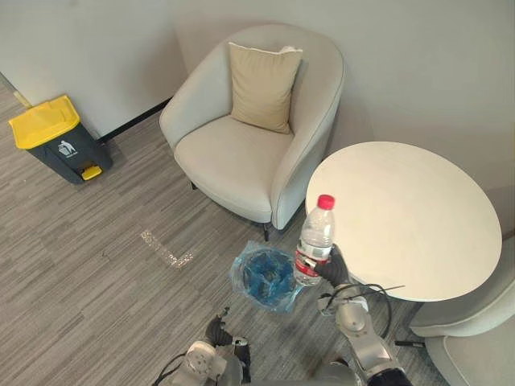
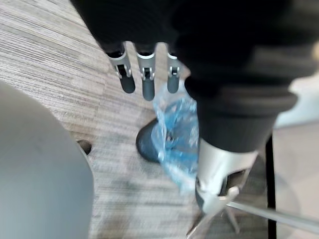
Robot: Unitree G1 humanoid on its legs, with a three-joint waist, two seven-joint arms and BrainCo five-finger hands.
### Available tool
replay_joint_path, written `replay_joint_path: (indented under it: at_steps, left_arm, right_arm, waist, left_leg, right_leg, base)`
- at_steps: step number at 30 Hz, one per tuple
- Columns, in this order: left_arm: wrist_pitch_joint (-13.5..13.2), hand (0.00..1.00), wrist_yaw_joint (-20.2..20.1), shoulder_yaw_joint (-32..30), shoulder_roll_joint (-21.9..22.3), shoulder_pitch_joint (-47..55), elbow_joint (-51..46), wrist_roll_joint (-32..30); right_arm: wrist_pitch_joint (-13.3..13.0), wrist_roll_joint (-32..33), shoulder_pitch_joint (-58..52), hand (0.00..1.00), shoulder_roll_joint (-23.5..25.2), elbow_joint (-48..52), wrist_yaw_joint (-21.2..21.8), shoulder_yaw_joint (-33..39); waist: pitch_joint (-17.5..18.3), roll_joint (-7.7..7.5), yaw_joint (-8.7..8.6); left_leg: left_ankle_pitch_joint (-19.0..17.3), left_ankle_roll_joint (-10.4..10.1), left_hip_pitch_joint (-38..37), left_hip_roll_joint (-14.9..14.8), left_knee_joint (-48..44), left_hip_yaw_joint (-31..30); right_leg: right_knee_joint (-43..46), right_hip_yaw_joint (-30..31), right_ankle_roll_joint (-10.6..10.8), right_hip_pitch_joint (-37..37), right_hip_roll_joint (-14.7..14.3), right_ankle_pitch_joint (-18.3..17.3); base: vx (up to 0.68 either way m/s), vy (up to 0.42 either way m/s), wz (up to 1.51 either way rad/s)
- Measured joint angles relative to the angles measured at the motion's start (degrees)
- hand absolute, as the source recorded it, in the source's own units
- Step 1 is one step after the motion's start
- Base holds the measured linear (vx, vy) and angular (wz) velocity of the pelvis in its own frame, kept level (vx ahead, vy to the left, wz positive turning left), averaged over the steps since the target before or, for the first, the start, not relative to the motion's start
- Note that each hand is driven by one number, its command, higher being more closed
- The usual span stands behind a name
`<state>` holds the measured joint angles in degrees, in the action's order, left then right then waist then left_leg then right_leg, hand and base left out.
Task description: Gather rubbish on tea table into small bin, then transfer packed bag to large trash can.
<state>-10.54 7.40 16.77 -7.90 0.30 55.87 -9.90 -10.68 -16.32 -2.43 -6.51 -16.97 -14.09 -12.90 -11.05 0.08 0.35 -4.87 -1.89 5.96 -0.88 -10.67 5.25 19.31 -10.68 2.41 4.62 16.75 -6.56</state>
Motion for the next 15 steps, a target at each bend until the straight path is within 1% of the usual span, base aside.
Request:
replay_joint_path:
  at_steps: [1,2,3,5,6,7,8,10,15]
  left_arm:
    - [0.25,0.00,0.11,-0.18,-0.60,-0.48,0.01,0.14]
    - [0.39,0.00,0.11,-0.57,-0.84,-0.74,0.27,0.14]
    - [0.49,0.00,0.06,-0.94,-0.21,-0.76,0.44,0.51]
    - [0.60,0.00,-0.03,-1.12,0.13,-0.93,0.46,0.56]
    - [0.88,0.00,-0.08,-1.33,0.30,-1.14,0.49,0.55]
    - [0.93,0.00,-0.08,-1.71,0.36,-1.17,0.46,0.55]
    - [0.94,0.00,0.00,-2.23,0.39,-1.15,0.40,0.67]
    - [0.99,0.00,0.05,-2.36,0.36,-1.10,0.41,1.06]
    - [1.23,0.00,0.05,-4.46,0.67,-0.41,0.44,1.02]
  right_arm:
    - [-0.01,0.00,-0.28,1.00,0.09,-0.03,0.09,-0.76]
    - [-0.05,0.00,-0.31,1.00,-0.10,-0.03,0.34,-0.90]
    - [-0.05,0.02,-0.30,1.00,-0.38,-0.04,0.38,-0.55]
    - [-0.03,0.03,-0.80,1.00,-0.70,-0.12,0.43,0.46]
    - [-0.01,0.04,-1.51,1.00,-0.88,-0.43,0.48,1.42]
    - [0.02,0.08,-1.59,1.00,-0.97,-0.99,0.49,1.63]
    - [0.05,0.08,-1.42,1.00,-1.02,-2.06,0.48,1.85]
    - [0.04,0.07,-1.48,1.00,-0.90,-2.10,0.47,1.81]
    - [-0.01,0.05,-1.61,1.00,-0.37,-2.13,0.53,1.19]
  waist:
    - [-0.37,-0.78,-0.18]
    - [-0.41,-1.26,-0.15]
    - [-0.65,-0.75,-0.26]
    - [-0.95,-0.35,-1.03]
    - [-1.10,-0.23,-1.14]
    - [-1.29,-0.31,-1.04]
    - [-1.33,-0.61,-0.46]
    - [-1.44,-0.85,0.06]
    - [-1.29,-0.97,0.20]
  left_leg:
    - [0.71,-0.09,0.03,-0.30,0.38,-0.85]
    - [1.01,-0.64,0.25,-0.11,0.03,-1.20]
    - [1.20,-1.03,1.20,0.11,-0.86,-1.86]
    - [1.22,-1.16,2.55,0.10,-1.78,-3.67]
    - [1.13,-1.30,3.15,0.01,-2.37,-5.08]
    - [1.02,-1.46,3.04,-0.19,-2.51,-5.65]
    - [0.80,-1.82,2.73,-0.64,-2.51,-6.06]
    - [0.70,-1.97,1.95,-0.92,-2.29,-6.51]
    - [0.70,-1.99,0.22,-1.42,-0.93,-5.85]
  right_leg:
    - [-0.68,2.35,0.57,0.28,-4.29,-3.09]
    - [-2.76,3.91,0.89,-0.57,-6.02,-4.50]
    - [-3.61,4.10,2.15,-0.91,-6.35,-4.64]
    - [-3.50,2.20,2.57,-0.91,-6.46,-4.70]
    - [-3.84,0.68,2.64,-1.68,-6.71,-4.75]
    - [-4.25,0.25,2.66,-2.61,-7.04,-4.71]
    - [-5.05,0.34,2.68,-3.56,-7.69,-4.53]
    - [-6.53,0.35,2.65,-5.14,-8.21,-4.36]
    - [-8.56,1.75,2.56,-6.78,-8.84,-3.24]
  base:
    - [0.01,-0.131,0.28]
    - [0.02,-0.126,0.25]
    - [0.04,-0.054,0.20]
    - [0.04,-0.065,0.45]
    - [0.06,-0.091,0.59]
    - [0.07,-0.086,0.48]
    - [0.08,-0.078,0.26]
    - [0.07,-0.051,0.14]
    - [0.04,-0.014,-0.06]
